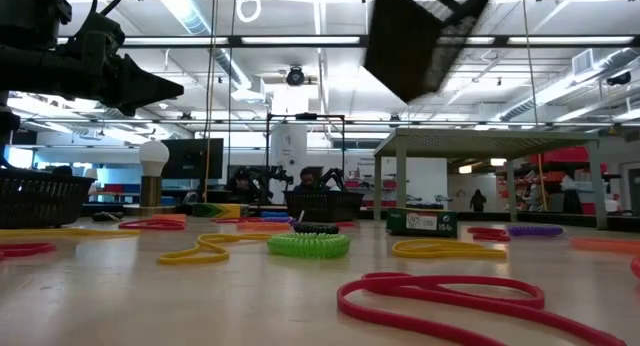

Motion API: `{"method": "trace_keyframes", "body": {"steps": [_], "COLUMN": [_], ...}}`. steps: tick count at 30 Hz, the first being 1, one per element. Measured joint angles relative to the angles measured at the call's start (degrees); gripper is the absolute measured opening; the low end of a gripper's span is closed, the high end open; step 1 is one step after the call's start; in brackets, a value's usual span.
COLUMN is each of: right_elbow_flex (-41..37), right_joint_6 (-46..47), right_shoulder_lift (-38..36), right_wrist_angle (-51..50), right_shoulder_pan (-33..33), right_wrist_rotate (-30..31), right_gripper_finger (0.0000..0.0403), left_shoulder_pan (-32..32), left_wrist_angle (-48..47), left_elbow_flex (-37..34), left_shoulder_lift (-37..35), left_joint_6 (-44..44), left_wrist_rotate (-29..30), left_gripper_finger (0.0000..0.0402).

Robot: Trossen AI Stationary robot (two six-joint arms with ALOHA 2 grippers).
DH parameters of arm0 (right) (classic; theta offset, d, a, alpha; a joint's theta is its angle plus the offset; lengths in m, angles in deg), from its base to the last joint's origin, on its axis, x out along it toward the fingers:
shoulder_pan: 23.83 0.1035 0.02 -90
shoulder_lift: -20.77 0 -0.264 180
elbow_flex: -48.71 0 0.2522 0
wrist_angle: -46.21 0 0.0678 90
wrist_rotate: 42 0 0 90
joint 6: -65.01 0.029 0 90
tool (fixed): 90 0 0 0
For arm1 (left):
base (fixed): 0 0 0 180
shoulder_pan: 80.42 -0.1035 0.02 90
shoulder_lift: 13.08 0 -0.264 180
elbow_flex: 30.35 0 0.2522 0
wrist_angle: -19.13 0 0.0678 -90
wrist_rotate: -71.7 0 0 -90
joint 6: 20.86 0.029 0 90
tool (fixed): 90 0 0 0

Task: Pick & Place Office Desk Supplies
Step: Put the right black bin on the shelf

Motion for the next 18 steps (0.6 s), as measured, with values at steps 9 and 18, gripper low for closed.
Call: {"method": "trace_keyframes", "body": {"steps": [9, 18], "right_elbow_flex": [8.5, 2.7], "right_joint_6": [-24.7, -38.5], "right_shoulder_lift": [-0.1, 0.1], "right_wrist_angle": [-3.5, -8.5], "right_shoulder_pan": [-10.1, -27.0], "right_wrist_rotate": [5.5, 5.5], "right_gripper_finger": [0.0010, 0.0010], "left_shoulder_pan": [0.0, 0.0], "left_wrist_angle": [0.0, 0.0], "left_elbow_flex": [0.0, 0.0], "left_shoulder_lift": [0.0, 0.0], "left_joint_6": [0.0, 0.0], "left_wrist_rotate": [0.0, 0.0], "left_gripper_finger": [0.0020, 0.0020]}}
